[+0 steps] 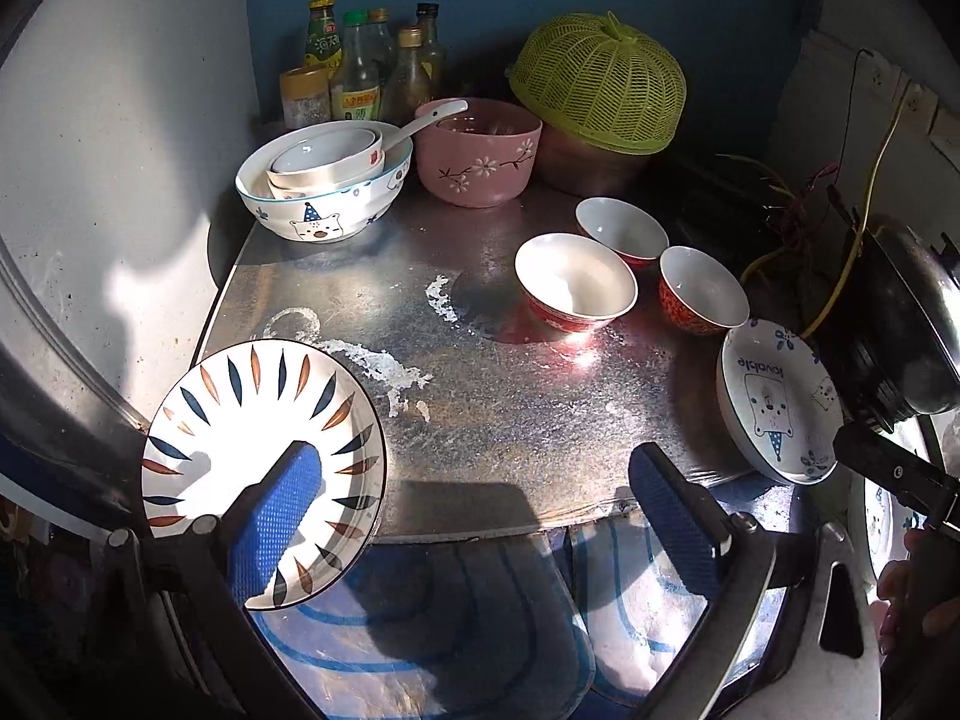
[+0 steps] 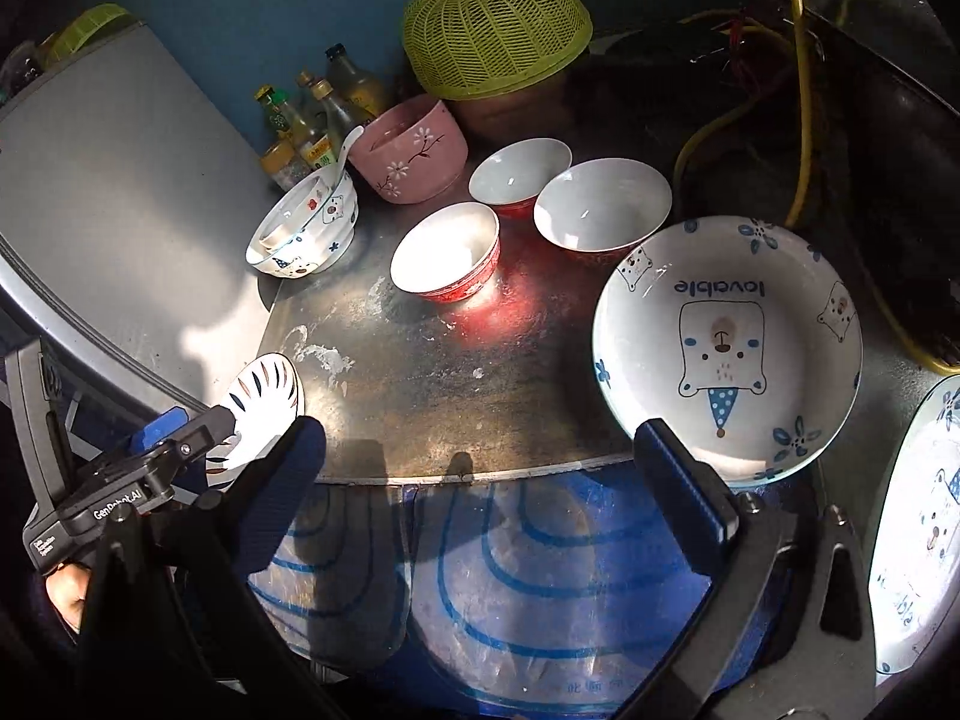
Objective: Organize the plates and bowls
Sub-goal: 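Move the right gripper to the white 'lovable' bear plate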
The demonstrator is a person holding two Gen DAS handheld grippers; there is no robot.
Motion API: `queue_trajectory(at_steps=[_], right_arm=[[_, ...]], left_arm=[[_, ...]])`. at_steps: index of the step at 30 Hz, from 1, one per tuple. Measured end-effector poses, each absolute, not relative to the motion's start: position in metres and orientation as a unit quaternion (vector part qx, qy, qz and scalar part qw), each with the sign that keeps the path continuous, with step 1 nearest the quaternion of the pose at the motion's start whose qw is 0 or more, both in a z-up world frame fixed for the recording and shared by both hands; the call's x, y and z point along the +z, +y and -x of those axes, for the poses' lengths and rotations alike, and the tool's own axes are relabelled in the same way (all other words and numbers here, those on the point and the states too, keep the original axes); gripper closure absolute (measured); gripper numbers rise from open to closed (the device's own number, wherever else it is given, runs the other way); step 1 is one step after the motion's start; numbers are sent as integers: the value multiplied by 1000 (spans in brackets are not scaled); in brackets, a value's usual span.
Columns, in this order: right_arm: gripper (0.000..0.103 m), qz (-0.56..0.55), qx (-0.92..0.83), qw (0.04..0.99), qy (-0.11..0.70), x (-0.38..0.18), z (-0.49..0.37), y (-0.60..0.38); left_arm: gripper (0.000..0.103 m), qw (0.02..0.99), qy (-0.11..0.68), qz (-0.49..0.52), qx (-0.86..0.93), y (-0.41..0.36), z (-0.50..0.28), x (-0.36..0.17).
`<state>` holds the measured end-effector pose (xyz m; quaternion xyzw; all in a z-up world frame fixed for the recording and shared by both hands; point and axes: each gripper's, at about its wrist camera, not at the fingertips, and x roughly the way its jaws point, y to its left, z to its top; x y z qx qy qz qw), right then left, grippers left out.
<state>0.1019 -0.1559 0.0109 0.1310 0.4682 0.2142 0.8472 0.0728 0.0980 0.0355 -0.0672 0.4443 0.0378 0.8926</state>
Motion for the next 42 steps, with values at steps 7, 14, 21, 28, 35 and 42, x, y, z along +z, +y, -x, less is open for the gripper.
queue_trajectory(at_steps=[7, 14, 21, 28, 35, 42], right_arm=[[0, -155, 192, 854, 459, 9, -98, -195], [0, -166, 167, 861, 452, 13, -93, -229], [0, -175, 142, 865, 448, 13, -87, -262], [0, -189, 115, 867, 447, 8, -78, -299], [0, -209, 91, 868, 442, 2, -65, -340], [0, -211, 59, 872, 439, -5, -50, -390]], left_arm=[[0, 890, 453, 57, 9, 64, -83, 38], [0, 886, 460, 42, -24, 29, -93, 39], [0, 878, 473, 22, -66, -16, -100, 35], [0, 869, 482, 5, -109, -63, -103, 30], [0, 858, 495, 6, -138, -101, -105, 23], [0, 845, 504, 24, -175, -139, -104, 19]])
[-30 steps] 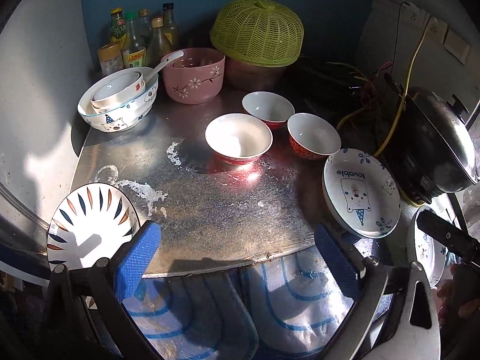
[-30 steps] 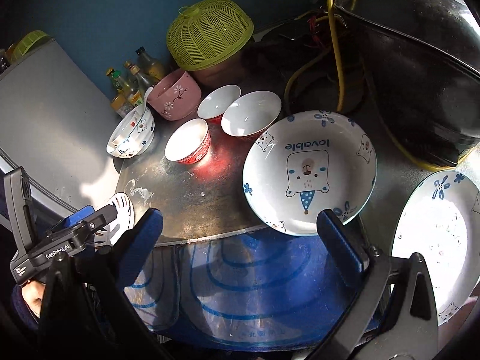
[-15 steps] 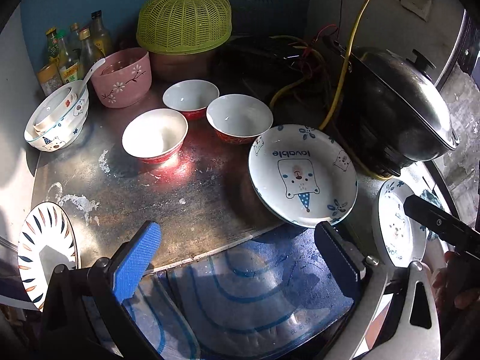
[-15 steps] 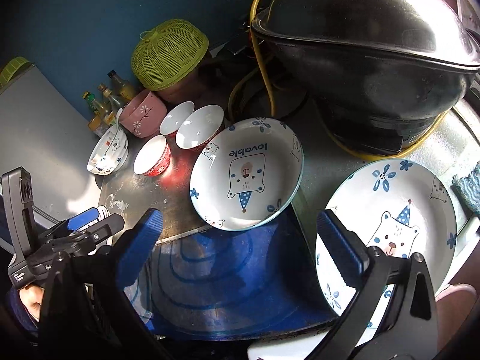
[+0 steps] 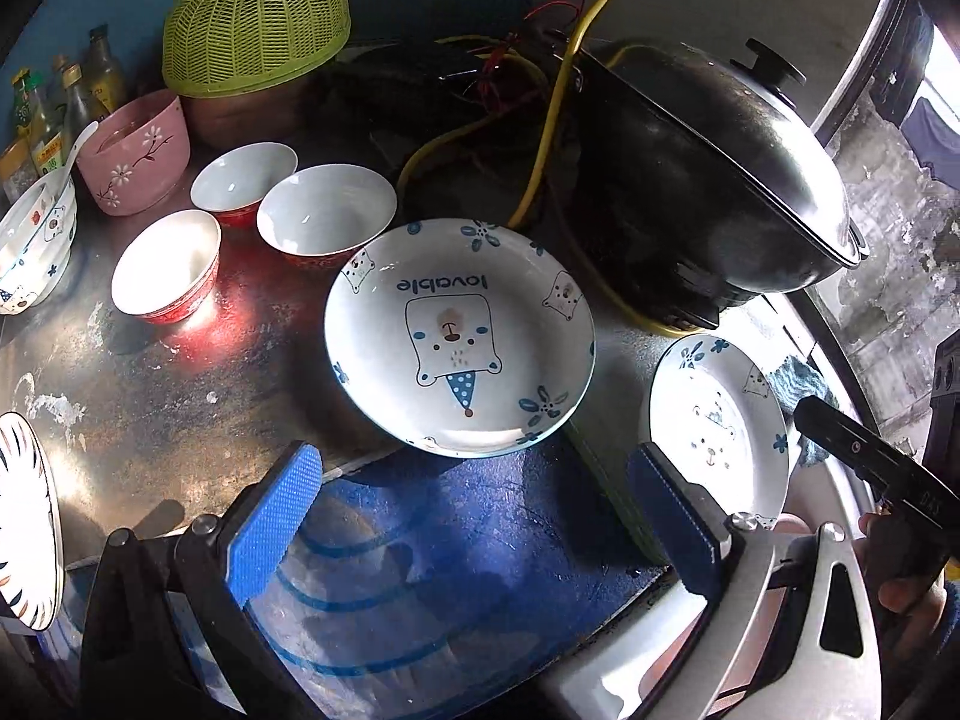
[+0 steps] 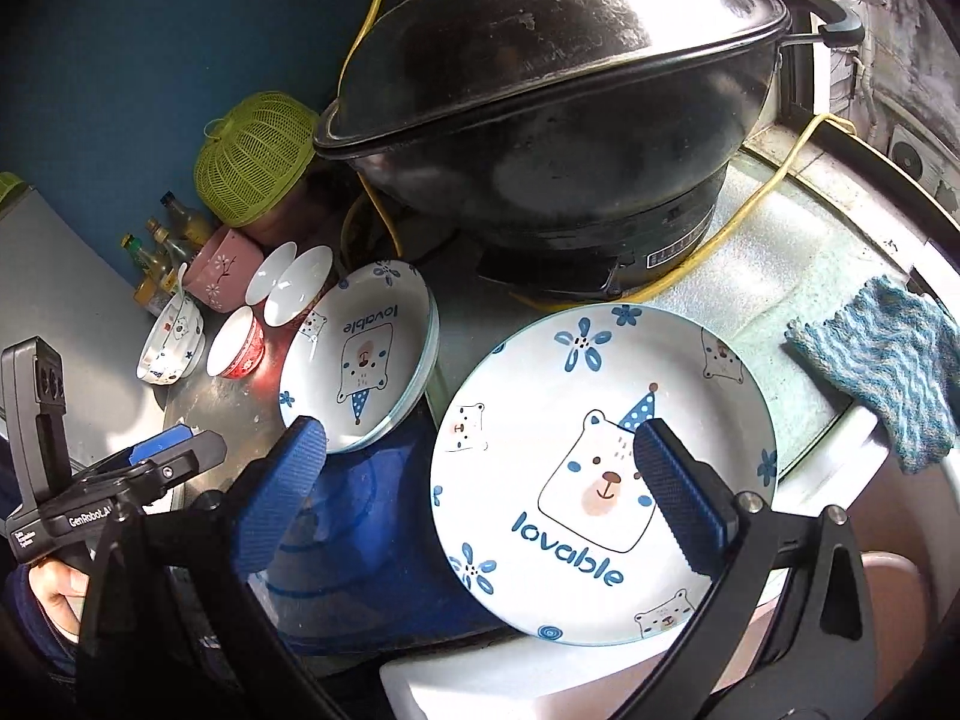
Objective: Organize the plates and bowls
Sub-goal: 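Move the right gripper to the white 'lovable' bear plate, then close the right gripper on the bear plate rim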
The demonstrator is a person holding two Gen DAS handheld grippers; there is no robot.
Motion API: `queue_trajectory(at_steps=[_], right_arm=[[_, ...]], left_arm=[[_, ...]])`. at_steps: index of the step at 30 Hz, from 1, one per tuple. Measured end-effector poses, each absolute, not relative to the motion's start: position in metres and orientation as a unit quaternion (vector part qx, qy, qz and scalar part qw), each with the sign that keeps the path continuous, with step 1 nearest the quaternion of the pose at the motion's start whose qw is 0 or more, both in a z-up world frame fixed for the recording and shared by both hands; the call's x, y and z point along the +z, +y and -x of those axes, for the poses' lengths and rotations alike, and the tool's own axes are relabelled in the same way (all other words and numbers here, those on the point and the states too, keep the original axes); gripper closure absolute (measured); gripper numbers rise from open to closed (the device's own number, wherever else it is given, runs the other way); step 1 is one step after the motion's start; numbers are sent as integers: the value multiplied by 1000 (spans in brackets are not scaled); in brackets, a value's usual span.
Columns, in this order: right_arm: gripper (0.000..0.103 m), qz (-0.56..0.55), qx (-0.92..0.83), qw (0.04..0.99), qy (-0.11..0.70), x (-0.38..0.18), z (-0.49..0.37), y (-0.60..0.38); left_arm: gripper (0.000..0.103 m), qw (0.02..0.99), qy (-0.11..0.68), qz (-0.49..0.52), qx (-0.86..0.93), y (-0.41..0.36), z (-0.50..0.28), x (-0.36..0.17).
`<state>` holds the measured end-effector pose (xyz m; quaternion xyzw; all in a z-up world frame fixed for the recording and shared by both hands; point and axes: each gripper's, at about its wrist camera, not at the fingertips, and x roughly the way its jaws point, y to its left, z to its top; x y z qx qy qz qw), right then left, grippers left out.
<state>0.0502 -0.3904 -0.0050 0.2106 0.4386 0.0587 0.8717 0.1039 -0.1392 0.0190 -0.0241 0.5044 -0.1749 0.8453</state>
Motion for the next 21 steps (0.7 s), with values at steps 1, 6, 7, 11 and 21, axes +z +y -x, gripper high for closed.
queue_trajectory(at_steps=[1, 6, 7, 11, 21], right_arm=[[0, -212, 54, 872, 437, -7, -48, -398], [1, -217, 29, 871, 440, -21, -43, -436], [4, -219, 26, 870, 442, -25, -43, -443], [24, -222, 20, 866, 447, -40, -43, -468], [63, -276, 28, 845, 457, -79, -43, -496]], left_arm=[[0, 843, 506, 26, -180, -145, -104, 18], [1, 833, 513, 36, -206, -176, -107, 10], [1, 831, 514, 38, -210, -183, -108, 8], [2, 818, 527, 50, -226, -209, -114, -5], [31, 789, 559, 17, -255, -263, -117, -44]])
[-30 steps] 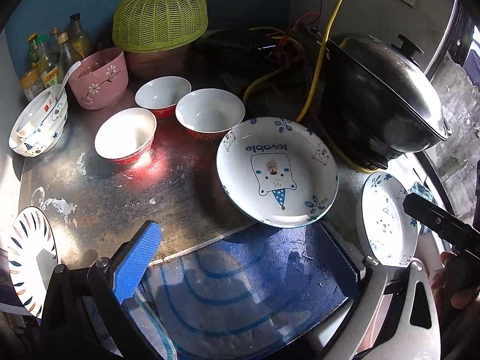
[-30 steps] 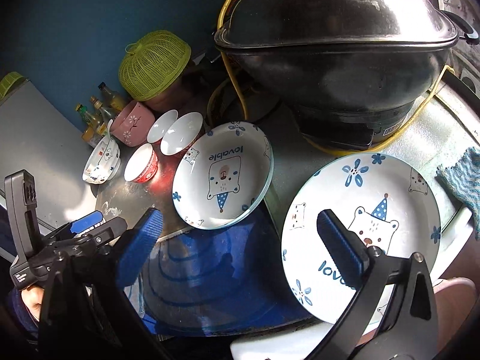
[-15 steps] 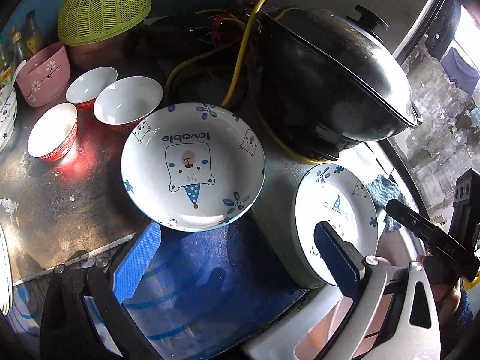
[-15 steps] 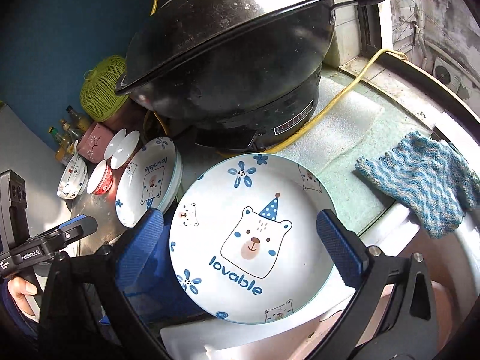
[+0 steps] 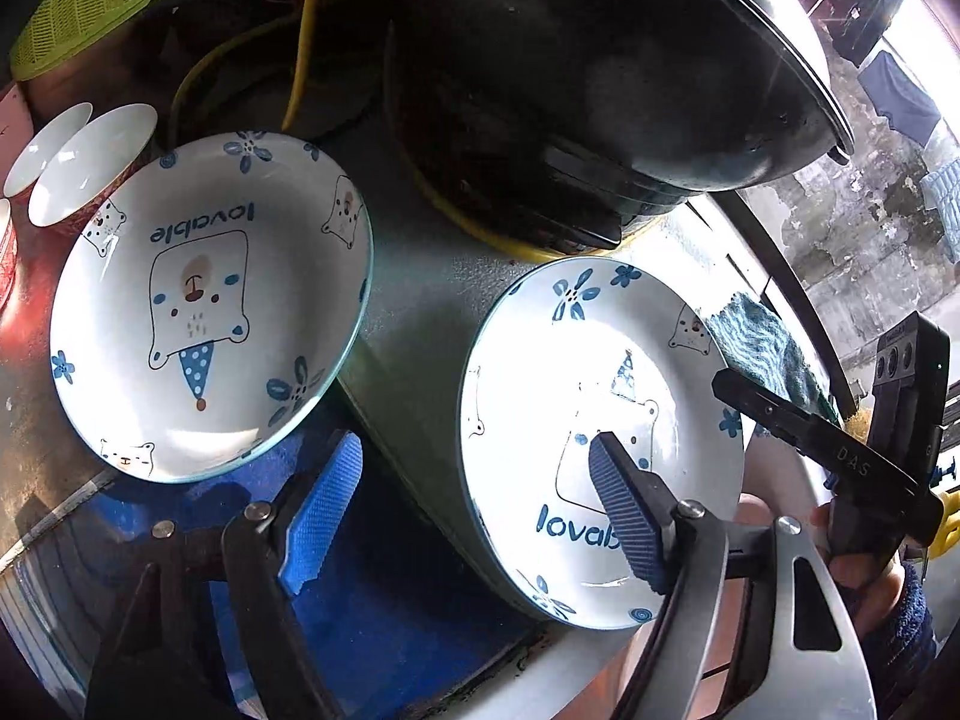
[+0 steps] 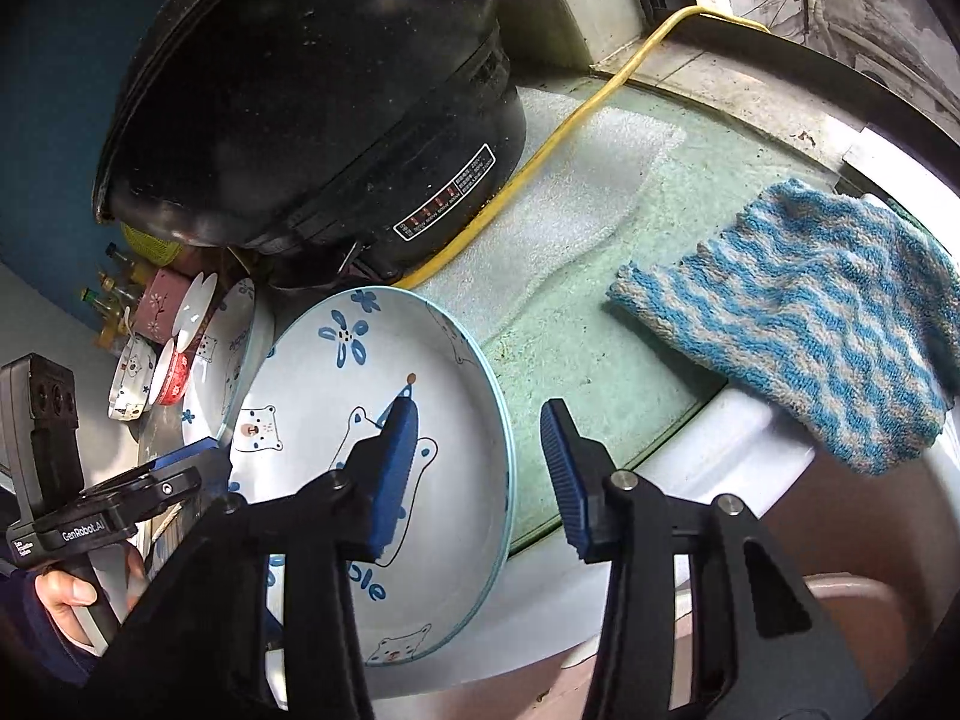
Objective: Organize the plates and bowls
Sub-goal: 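Close the right gripper on the bear plate rim, then lift the bear plate and carry it toward the leaf-pattern plate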
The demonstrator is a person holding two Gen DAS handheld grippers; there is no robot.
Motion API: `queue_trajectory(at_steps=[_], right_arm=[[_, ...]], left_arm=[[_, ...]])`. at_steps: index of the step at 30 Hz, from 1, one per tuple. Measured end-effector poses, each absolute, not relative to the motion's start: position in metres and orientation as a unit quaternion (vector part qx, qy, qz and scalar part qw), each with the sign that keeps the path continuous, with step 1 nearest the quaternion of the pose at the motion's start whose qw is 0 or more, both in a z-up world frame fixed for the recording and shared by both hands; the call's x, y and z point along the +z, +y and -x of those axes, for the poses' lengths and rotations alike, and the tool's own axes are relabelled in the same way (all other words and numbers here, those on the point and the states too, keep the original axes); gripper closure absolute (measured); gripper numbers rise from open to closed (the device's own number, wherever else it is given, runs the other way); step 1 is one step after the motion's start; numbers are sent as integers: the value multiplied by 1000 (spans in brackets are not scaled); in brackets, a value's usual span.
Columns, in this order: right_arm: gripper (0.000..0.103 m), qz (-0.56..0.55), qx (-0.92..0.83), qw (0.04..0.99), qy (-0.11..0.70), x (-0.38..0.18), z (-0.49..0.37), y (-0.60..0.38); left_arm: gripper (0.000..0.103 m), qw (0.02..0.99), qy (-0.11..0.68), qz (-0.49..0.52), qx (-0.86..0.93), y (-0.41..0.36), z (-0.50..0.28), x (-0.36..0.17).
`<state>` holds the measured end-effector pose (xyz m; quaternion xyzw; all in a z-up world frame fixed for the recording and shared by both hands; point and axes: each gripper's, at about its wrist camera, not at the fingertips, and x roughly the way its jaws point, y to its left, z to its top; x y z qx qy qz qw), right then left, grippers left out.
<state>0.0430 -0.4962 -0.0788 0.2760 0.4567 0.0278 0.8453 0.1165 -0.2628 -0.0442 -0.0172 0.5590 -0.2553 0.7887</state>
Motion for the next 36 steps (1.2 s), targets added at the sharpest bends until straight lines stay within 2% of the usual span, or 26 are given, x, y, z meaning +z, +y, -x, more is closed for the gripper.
queue_trajectory(at_steps=[1, 2, 3, 5, 7, 9, 11, 13, 15, 36], right_arm=[[67, -278, 30, 843, 459, -82, -43, -497], [70, -281, 33, 841, 461, -85, -42, -497], [71, -282, 35, 839, 464, -88, -42, -497], [75, -285, 40, 837, 466, -91, -42, -496], [75, -288, 43, 835, 467, -94, -42, -497], [77, -293, 46, 832, 469, -97, -43, -497], [82, -295, 52, 830, 471, -99, -44, -495], [84, -288, 49, 832, 472, -99, -44, -492], [91, -281, 41, 835, 472, -99, -44, -491], [91, -271, 34, 845, 461, -71, -34, -463]], left_arm=[[38, 785, 564, 14, -254, -266, -118, -48], [54, 781, 570, 8, -254, -268, -119, -51], [59, 780, 573, 5, -252, -270, -120, -54], [61, 775, 579, 11, -254, -270, -122, -59], [68, 770, 585, 14, -255, -272, -123, -64], [82, 763, 590, 15, -264, -275, -123, -67], [82, 765, 587, 7, -266, -276, -122, -68], [89, 766, 583, 13, -268, -272, -123, -68], [91, 765, 585, 20, -268, -270, -125, -68], [91, 783, 560, 20, -269, -237, -113, -38]])
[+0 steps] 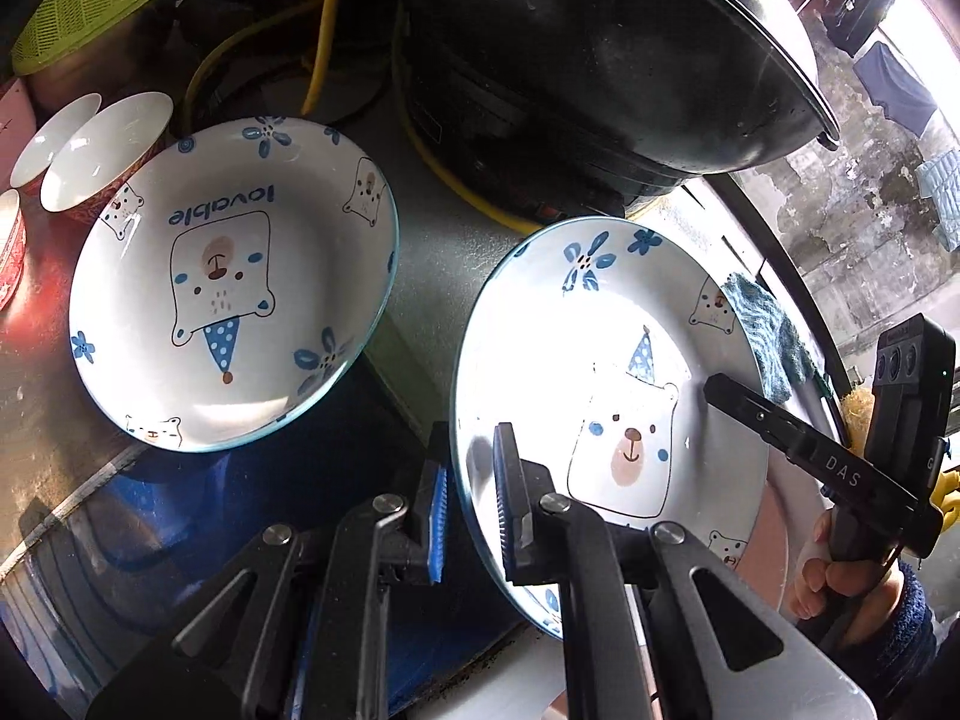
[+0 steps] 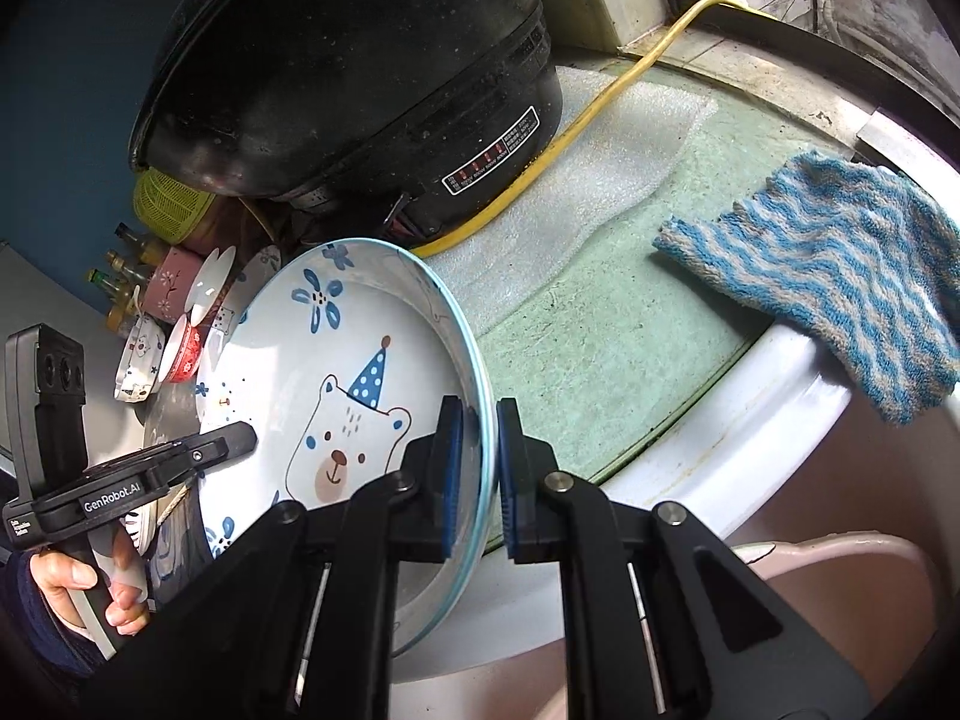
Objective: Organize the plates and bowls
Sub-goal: 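Lift the bear plate and carry it toward the leaf-pattern plate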
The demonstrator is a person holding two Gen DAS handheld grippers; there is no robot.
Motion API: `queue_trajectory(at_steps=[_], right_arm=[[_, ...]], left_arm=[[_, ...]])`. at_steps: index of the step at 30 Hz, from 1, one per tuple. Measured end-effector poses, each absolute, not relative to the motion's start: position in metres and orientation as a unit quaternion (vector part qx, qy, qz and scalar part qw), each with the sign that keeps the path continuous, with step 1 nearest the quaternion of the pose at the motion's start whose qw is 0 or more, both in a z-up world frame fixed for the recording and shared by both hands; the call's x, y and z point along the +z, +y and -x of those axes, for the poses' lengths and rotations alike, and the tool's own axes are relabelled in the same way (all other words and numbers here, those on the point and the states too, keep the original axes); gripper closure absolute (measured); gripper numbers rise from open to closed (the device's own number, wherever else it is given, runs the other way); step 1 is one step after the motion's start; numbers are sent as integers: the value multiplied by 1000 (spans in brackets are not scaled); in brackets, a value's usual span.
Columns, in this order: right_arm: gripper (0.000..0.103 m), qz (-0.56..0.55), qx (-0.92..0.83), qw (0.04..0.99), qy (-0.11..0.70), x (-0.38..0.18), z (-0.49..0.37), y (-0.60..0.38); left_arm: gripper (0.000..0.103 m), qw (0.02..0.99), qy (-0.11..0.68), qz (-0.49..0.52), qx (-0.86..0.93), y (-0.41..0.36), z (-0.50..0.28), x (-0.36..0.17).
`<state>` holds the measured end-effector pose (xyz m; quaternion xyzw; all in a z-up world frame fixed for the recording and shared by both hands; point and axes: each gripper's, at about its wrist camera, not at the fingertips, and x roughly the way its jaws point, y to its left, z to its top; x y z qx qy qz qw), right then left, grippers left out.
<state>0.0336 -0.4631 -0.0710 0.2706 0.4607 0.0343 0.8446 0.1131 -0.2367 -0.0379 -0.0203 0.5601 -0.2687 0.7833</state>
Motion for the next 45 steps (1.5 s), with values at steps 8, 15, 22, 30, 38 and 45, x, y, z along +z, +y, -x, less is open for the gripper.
queue_trajectory(at_steps=[8, 15, 22, 30, 38, 45], right_arm=[[91, -252, 48, 852, 457, -53, -42, -437], [91, -235, 67, 856, 455, -42, -51, -409], [91, -220, 87, 857, 457, -34, -61, -377], [91, -199, 111, 859, 459, -25, -71, -339], [91, -177, 136, 858, 463, -16, -80, -303], [91, -161, 159, 856, 465, -11, -87, -271]], left_arm=[[91, 796, 545, 33, -261, -205, -110, -23], [91, 807, 535, 45, -246, -172, -109, -14], [91, 817, 527, 57, -227, -134, -109, -6], [91, 826, 519, 77, -205, -94, -108, 0], [91, 835, 511, 97, -181, -52, -103, 3], [91, 842, 504, 110, -160, -16, -97, 6]])
